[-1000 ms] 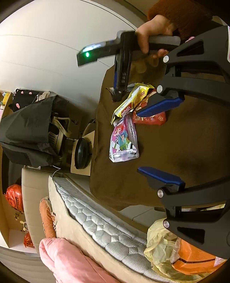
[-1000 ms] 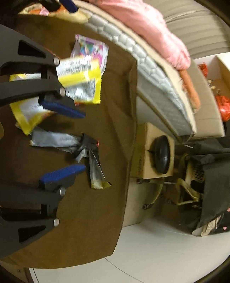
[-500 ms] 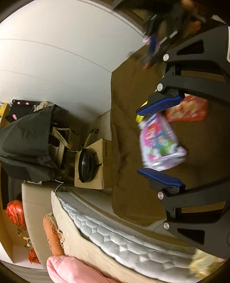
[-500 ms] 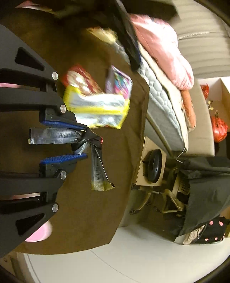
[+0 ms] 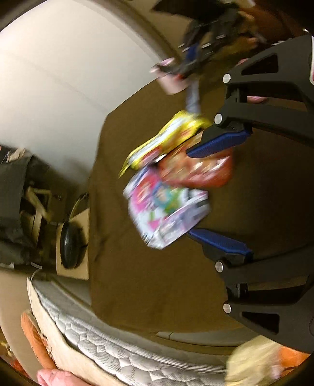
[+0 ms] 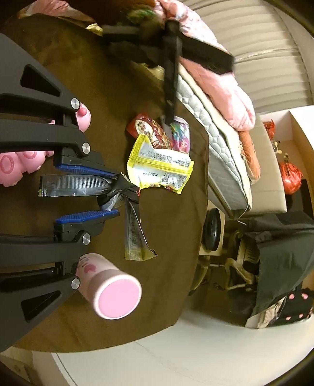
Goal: Collect trash
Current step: 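Grasp the grey strip with the right tool while the left tool grasps the Kleenex tissue pack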
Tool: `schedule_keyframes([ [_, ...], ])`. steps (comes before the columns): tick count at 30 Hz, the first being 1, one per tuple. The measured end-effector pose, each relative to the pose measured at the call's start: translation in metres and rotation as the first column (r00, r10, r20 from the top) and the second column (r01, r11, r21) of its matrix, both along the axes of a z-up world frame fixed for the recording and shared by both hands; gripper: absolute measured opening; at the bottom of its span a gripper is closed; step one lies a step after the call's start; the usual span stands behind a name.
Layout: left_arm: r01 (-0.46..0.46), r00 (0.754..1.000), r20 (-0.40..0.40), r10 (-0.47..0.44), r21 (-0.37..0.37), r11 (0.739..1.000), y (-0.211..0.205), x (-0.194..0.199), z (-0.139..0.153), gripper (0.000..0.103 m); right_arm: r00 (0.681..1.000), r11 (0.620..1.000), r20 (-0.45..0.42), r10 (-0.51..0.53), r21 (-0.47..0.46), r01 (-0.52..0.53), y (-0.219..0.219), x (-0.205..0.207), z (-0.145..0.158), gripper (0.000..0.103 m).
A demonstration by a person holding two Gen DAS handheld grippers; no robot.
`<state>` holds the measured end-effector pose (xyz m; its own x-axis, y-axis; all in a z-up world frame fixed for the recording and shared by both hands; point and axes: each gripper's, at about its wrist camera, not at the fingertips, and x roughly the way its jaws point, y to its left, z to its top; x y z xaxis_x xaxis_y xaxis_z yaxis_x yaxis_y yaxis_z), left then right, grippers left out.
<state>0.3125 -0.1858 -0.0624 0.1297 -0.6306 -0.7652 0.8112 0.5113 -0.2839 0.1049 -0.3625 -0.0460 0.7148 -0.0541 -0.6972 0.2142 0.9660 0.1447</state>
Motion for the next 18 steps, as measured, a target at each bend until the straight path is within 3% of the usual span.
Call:
schedule_keyframes([
  [2, 0.012, 0.999, 0.037, -0.012, -0.002, 1.000, 0.003, -0.012, 0.007, 0.058, 1.000, 1.000, 0.015, -0.013, 0.003, 0.013, -0.001, -0.004, -0.001, 0.026],
  [6, -0.017, 0.975, 0.221, 0.024, -0.034, 0.999, -0.003, -0.020, 0.034, 0.059, 0.999, 1.000, 0.034, -0.022, 0.002, 0.022, -0.001, -0.011, -0.002, 0.026],
  [9, -0.017, 0.965, 0.263, 0.022, -0.018, 1.000, -0.027, -0.005, 0.037, 0.064, 0.999, 1.000, 0.031, -0.011, 0.007, 0.010, -0.001, -0.014, -0.003, 0.026],
  [13, -0.029, 0.972, 0.235, 0.009, 0.084, 0.996, -0.065, 0.026, 0.014, 0.064, 0.999, 1.000, 0.034, -0.001, 0.031, 0.000, -0.004, -0.023, -0.003, 0.025],
  [18, 0.017, 0.984, 0.169, -0.049, 0.183, 0.983, -0.072, 0.020, -0.013, 0.064, 0.999, 0.998, 0.038, 0.024, 0.053, -0.026, -0.006, -0.030, -0.006, 0.026],
])
